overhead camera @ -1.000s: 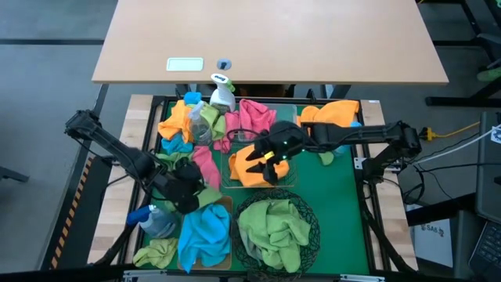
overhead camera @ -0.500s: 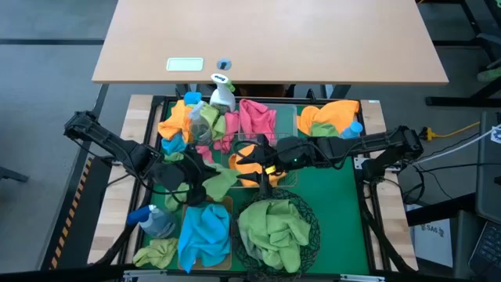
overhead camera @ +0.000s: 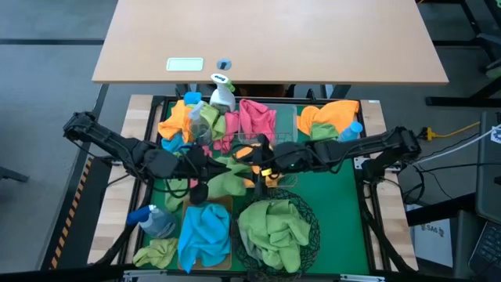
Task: Sort microfiber towel by color & place in baskets
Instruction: Put the green microfiber towel into the black wire basket
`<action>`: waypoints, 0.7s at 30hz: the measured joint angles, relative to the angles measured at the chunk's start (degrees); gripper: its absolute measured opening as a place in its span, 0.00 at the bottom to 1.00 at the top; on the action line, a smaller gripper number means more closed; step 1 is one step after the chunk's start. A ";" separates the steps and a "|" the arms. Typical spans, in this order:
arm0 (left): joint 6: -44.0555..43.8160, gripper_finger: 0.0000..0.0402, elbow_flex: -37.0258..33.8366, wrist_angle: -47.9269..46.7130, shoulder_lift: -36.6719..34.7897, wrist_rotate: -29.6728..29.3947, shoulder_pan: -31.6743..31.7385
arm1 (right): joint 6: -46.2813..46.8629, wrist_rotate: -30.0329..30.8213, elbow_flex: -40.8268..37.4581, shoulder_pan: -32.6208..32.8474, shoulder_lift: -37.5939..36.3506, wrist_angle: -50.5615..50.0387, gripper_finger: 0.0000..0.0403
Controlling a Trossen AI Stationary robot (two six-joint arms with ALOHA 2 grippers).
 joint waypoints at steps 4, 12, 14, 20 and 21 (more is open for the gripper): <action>0.31 0.00 0.00 0.31 0.02 0.12 -0.02 | 0.01 -1.00 0.00 0.02 1.74 1.25 0.46; 0.11 0.04 0.00 0.13 0.02 0.01 -0.02 | -3.17 -1.57 -0.02 0.02 2.30 2.11 0.08; 0.11 0.06 0.00 -0.08 0.02 -0.03 -0.02 | -4.06 -1.86 -0.02 0.02 2.27 2.04 0.04; 0.08 0.15 0.04 -0.80 0.02 -0.07 -0.02 | -3.98 -6.12 -0.02 0.09 -0.80 0.92 0.07; 0.07 0.16 0.04 -0.88 0.02 -0.07 -0.02 | -3.96 -7.09 -0.02 0.09 -1.72 0.32 0.05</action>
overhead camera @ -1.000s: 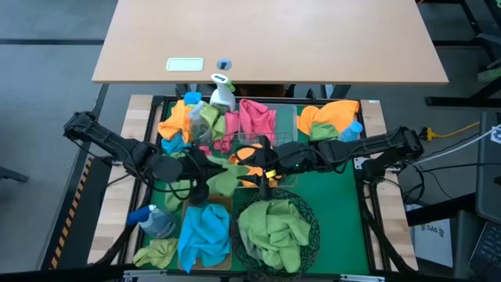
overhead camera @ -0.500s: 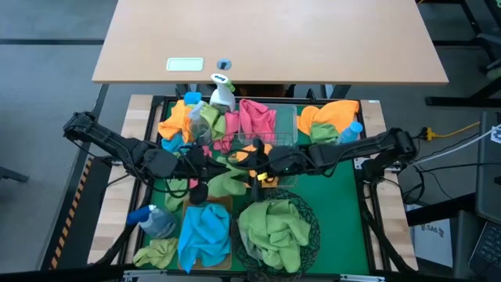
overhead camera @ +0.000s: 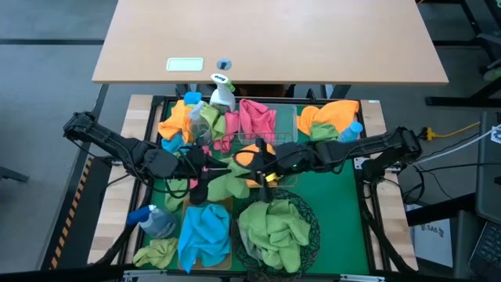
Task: Sort microfiber towel by color & place in baskets
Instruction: Put the green microfiber towel into the black wire basket
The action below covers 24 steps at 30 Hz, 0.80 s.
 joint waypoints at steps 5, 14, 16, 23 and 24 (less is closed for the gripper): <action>0.01 0.22 0.00 -1.59 0.00 -0.02 0.00 | 3.40 -4.43 0.00 -0.01 -5.10 -2.90 0.03; 0.02 0.23 0.00 -3.31 0.00 -0.02 0.00 | 12.10 -17.65 0.04 0.99 -13.87 -4.99 0.02; 0.02 0.23 0.00 -4.22 0.00 -0.04 0.00 | 12.25 -19.00 0.07 2.19 -15.31 -4.89 0.02; 0.02 0.23 0.00 -4.45 0.00 -0.02 0.00 | 14.76 -19.48 0.09 10.09 -17.68 -5.22 0.05; 0.02 0.23 0.00 -4.43 0.00 -0.04 0.00 | 14.71 -18.81 0.09 11.30 -17.68 -5.73 0.05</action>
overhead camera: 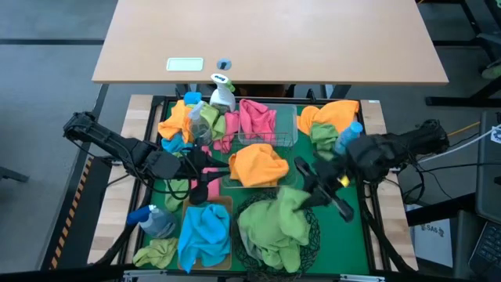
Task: Sort microfiber towel by color & place in baskets
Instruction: Put the green microfiber towel into the black wire basket
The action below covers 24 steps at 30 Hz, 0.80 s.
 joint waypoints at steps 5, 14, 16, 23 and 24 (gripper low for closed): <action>-0.02 0.23 0.00 0.01 0.00 0.01 0.00 | -3.88 8.65 -0.55 5.41 0.51 -7.68 0.03; -0.04 0.23 0.00 -0.03 0.00 0.02 0.00 | -2.62 16.50 -15.90 7.82 4.82 -3.37 0.07; -0.04 0.23 0.00 0.00 -0.01 0.02 0.00 | 0.33 14.86 -21.08 7.76 6.28 0.98 0.07; -0.02 0.23 0.00 -1.36 0.00 0.02 0.00 | 8.89 12.73 -32.56 7.76 11.41 7.28 0.07; -0.04 0.23 0.00 -2.22 -0.02 0.00 0.00 | 10.17 12.73 -33.24 7.76 12.08 7.29 0.07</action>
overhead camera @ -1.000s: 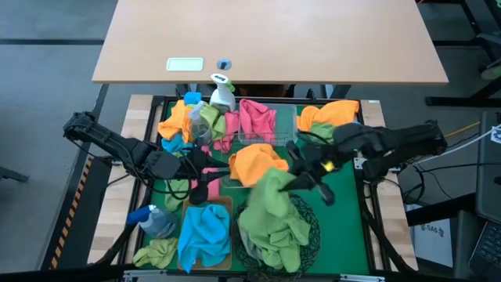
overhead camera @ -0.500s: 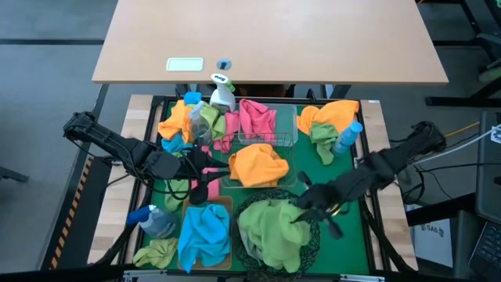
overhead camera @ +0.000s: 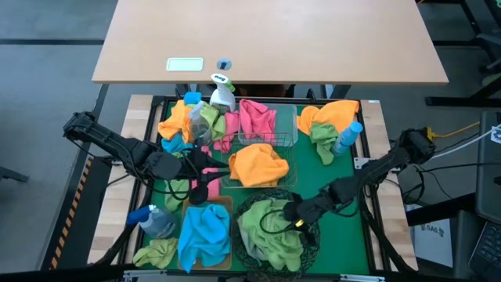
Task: Sort microfiber towel by color & place in baskets
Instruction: Put the green microfiber towel into the black wire basket
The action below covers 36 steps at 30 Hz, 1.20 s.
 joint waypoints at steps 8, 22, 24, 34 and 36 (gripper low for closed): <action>-10.08 0.23 0.00 -13.85 -0.01 0.03 0.00 | 2.36 -1.37 -0.73 0.00 2.62 0.70 0.07; -31.88 0.23 0.00 -42.28 -0.01 0.11 0.00 | 7.96 -5.74 -0.75 0.00 2.56 4.10 0.28; -31.98 0.23 0.00 -43.31 -0.01 0.11 0.00 | 8.12 -5.78 -0.75 0.00 2.56 4.97 0.31; -31.68 0.27 0.00 -43.61 -0.01 -0.17 0.00 | 7.90 -0.87 -0.75 0.00 2.56 4.66 0.33; -31.66 0.27 0.00 -43.61 -0.01 -0.20 0.00 | 7.88 -1.51 -0.75 0.00 2.56 4.65 0.33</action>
